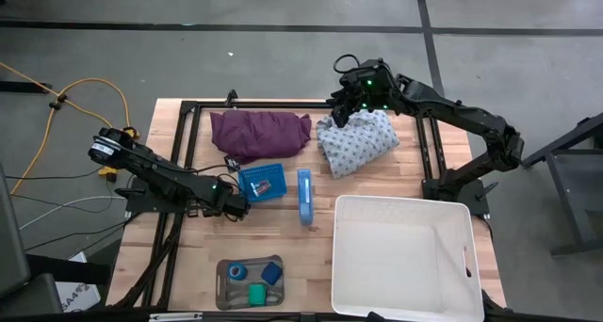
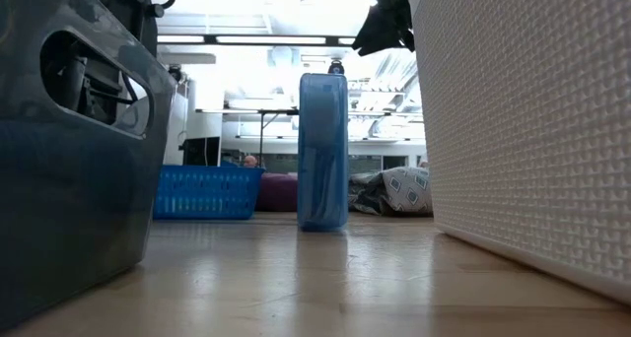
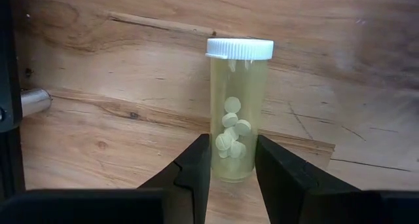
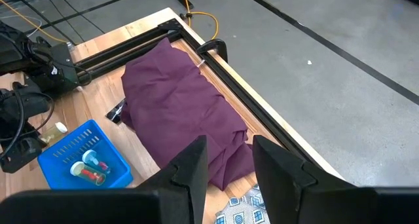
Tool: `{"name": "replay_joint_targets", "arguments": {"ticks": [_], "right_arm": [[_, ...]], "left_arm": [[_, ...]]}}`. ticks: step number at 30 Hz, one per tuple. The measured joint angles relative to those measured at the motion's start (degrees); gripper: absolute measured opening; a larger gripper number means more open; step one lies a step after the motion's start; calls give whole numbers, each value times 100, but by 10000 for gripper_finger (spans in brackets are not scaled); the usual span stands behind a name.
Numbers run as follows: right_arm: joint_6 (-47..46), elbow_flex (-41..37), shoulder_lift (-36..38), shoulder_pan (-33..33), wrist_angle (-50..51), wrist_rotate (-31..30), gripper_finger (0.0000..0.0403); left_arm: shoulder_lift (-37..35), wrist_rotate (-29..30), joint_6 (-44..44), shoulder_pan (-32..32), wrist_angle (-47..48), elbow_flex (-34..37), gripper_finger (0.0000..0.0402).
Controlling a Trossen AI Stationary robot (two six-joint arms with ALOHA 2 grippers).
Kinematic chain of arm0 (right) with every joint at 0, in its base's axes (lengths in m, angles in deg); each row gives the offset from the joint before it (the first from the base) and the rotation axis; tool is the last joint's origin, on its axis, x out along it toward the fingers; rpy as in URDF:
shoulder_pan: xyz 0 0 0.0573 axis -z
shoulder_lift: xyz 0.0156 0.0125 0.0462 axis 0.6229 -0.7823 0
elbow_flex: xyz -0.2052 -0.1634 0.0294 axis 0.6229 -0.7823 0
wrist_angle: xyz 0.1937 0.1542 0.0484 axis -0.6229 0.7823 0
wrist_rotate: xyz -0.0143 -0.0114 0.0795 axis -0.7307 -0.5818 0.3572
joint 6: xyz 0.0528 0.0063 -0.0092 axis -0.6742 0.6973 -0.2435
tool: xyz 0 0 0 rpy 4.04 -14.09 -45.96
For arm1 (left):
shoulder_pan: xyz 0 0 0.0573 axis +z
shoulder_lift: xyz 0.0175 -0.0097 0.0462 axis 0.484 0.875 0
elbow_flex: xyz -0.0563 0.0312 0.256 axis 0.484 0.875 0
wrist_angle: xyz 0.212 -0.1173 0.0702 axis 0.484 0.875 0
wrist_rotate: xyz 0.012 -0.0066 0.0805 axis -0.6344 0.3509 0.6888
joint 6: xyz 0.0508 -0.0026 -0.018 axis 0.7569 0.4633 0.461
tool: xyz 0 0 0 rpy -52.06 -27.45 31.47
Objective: Pick & Place Medicine items
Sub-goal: Put the yellow pill bottle into the blue bin
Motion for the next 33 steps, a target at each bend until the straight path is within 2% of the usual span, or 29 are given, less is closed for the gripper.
{"name": "replay_joint_targets", "arguments": {"ticks": [13, 28, 33], "right_arm": [[2, 0, 2, 0, -1, 0, 110], [2, 0, 2, 0, 0, 1, 110], [2, 0, 2, 0, 0, 2, 110]], "left_arm": [[-54, 59, 43, -11, -4, 0, 99], [-1119, 574, 268, -58, 335, 0, 99], [-1226, 886, 280, -233, 337, 0, 99]]}}
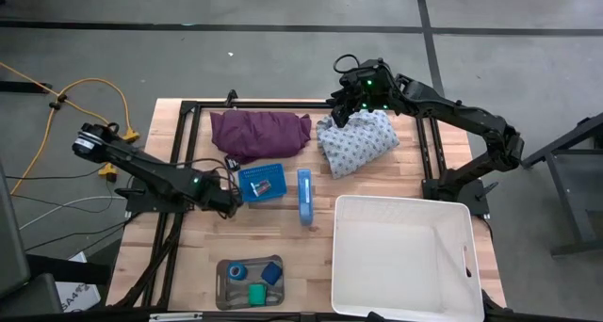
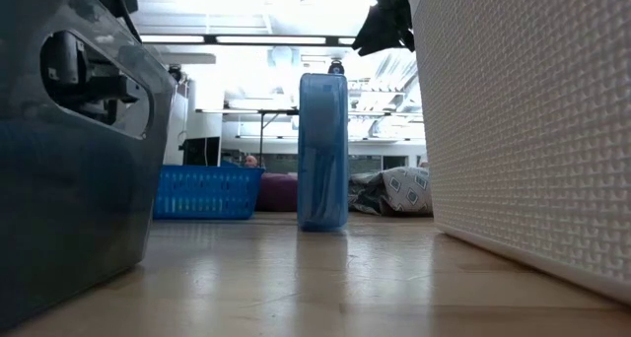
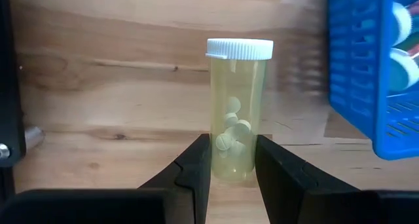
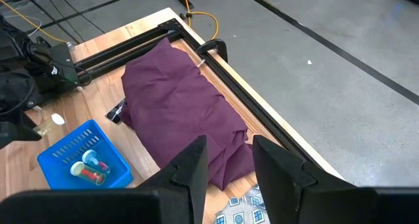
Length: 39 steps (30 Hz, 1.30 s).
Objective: Pick & Place Medicine items
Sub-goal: Put the yellow pill bottle into the blue bin
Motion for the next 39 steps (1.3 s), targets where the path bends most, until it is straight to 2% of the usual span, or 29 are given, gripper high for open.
{"name": "replay_joint_targets", "arguments": {"ticks": [23, 27, 32, 35, 39], "right_arm": [[-1, 0, 0, 0, 0, 0, 110], [0, 2, 0, 0, 0, 0, 110], [0, 0, 0, 0, -7, -1, 110], [-1, 0, -1, 0, -7, -1, 110], [-2, 0, -1, 0, -10, 0, 110]], "left_arm": [[-63, 2485, 1399, -107, -436, 0, 99], [-72, 2521, 1819, 91, -771, -2, 99], [-72, 2431, 3012, 565, -1624, -2, 99], [-72, 2130, 3734, 884, -2127, -2, 99], [-27, 1335, 4343, 1309, -2585, -6, 99]]}}
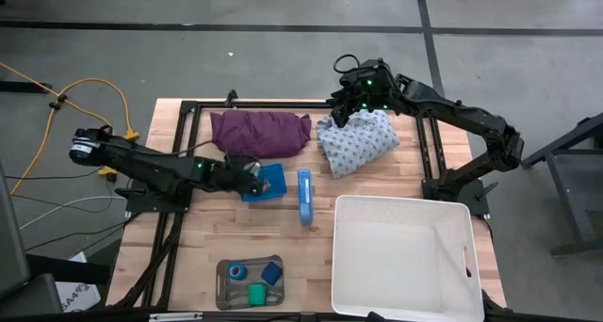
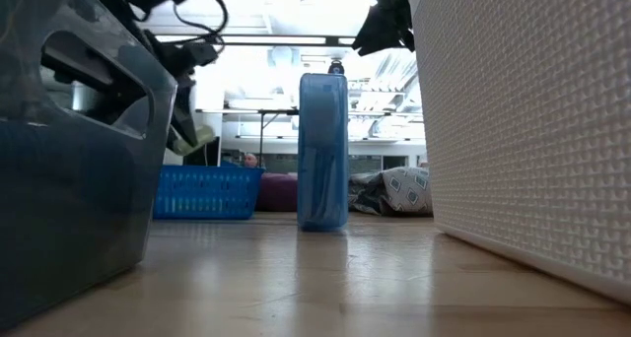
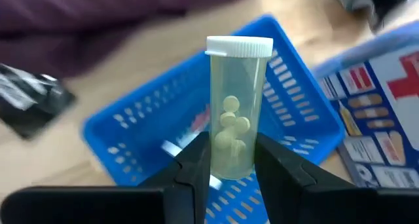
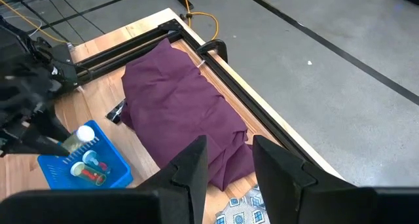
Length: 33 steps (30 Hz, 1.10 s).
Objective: Pick & Place Medicine items
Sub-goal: Put the yellow pill bottle into the blue bin
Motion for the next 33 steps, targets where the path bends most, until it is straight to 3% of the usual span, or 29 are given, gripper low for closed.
{"name": "replay_joint_targets", "arguments": {"ticks": [6, 14, 26, 33], "right_arm": [[2, 0, 1, 0, -7, -1, 110], [1, 0, 1, 0, -38, -1, 110], [1, 0, 1, 0, -91, 0, 110], [1, 0, 1, 0, -122, -1, 110]], "left_arm": [[284, -1214, -109, 424, -77, 0, 99], [618, -1894, 414, 796, -630, 0, 99], [764, -2149, 708, 1022, -822, 0, 100], [766, -2146, 730, 1019, -851, 0, 125]]}}
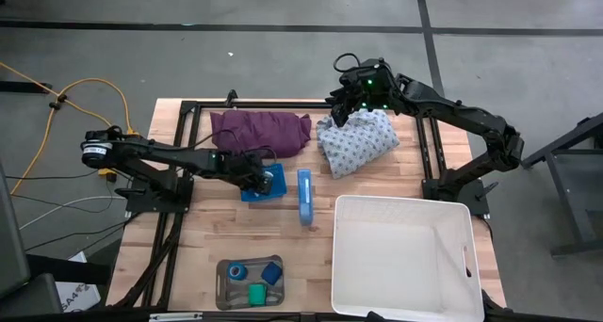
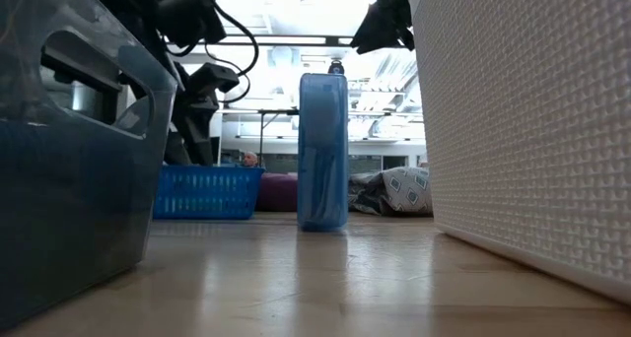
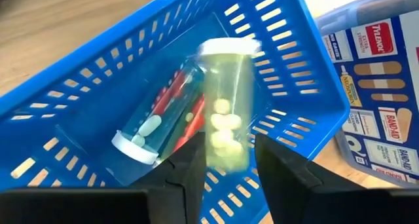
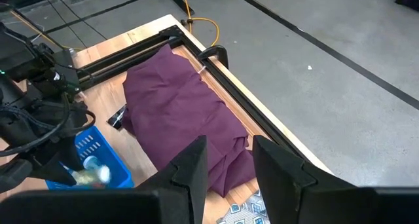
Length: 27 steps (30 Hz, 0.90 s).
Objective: Pick & Place Medicine items
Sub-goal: Put the yellow pill bottle into the blue bin, then put the purple scrubs into the white bin
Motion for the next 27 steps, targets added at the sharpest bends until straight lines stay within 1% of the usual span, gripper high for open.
{"name": "replay_joint_targets", "arguments": {"ticks": [17, 27], "right_arm": [[1, 0, 0, 0, 1, 1, 110], [-1, 0, 0, 0, 1, 1, 110]], "left_arm": [[0, 7, -1, -2, -6, 0, 130], [0, 19, 203, -2, -59, 1, 130]]}}
